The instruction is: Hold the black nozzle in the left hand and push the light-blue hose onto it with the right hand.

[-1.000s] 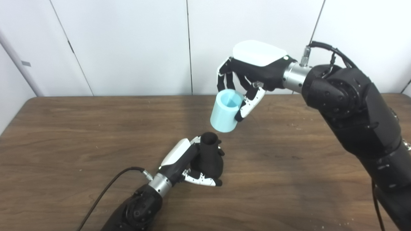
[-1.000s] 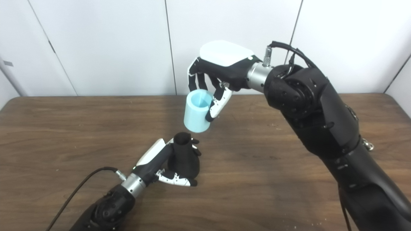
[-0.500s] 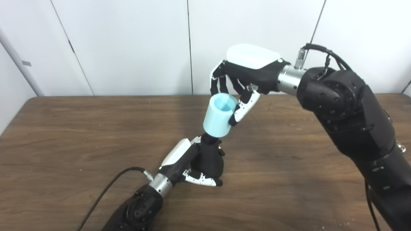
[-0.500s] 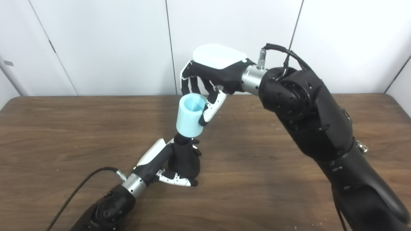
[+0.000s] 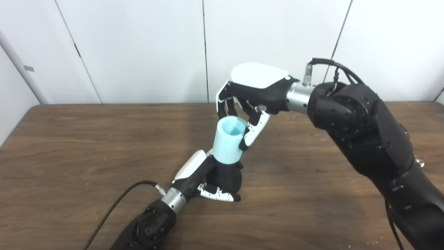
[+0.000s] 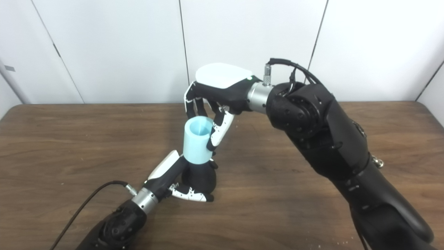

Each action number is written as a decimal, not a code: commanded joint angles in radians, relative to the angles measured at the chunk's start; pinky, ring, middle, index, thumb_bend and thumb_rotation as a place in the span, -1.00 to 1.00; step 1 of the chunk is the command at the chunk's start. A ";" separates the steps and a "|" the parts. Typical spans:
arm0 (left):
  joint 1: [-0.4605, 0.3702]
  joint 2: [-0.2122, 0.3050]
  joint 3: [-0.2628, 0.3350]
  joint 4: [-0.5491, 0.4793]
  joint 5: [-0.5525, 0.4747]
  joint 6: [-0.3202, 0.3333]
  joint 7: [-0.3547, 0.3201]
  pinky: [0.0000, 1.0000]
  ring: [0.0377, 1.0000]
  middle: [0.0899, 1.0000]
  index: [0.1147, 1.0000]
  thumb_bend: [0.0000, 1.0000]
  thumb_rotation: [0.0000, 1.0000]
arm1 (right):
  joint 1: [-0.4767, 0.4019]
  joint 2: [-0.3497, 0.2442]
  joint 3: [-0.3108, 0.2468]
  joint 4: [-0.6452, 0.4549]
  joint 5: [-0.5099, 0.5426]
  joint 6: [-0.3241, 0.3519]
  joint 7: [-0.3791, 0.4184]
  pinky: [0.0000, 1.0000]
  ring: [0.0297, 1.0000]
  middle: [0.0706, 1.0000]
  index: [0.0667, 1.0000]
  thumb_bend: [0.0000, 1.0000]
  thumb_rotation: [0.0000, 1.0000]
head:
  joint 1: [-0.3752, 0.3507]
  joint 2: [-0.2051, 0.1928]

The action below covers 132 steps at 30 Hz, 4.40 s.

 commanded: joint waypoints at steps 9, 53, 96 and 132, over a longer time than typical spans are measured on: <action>0.096 -0.009 -0.038 0.065 0.036 0.057 -0.043 1.00 0.93 0.65 -0.16 -0.02 -0.82 | -0.044 0.007 0.006 -0.024 -0.024 0.012 0.018 -0.64 -0.53 -0.14 -0.11 0.06 -1.00 | 0.002 0.002; 0.103 -0.004 -0.035 0.057 0.031 0.057 -0.047 1.00 0.93 0.65 -0.16 -0.02 -0.82 | 0.022 0.010 0.025 -0.022 -0.094 -0.072 -0.016 -0.07 0.11 0.24 -0.08 0.04 -0.68 | 0.001 0.009; 0.095 0.006 -0.036 0.048 0.032 0.065 -0.065 1.00 0.93 0.65 -0.16 -0.02 -0.82 | 0.282 0.029 -0.124 0.060 -0.077 -0.727 -0.612 0.77 0.82 0.81 0.66 0.69 -0.41 | 0.008 0.014; 0.102 0.010 -0.032 0.026 0.017 0.077 -0.079 1.00 0.93 0.63 -0.16 -0.02 -0.82 | 0.417 -0.029 -0.007 0.153 -0.062 -0.721 -0.503 0.82 0.87 0.85 0.84 0.42 -0.36 | 0.011 0.026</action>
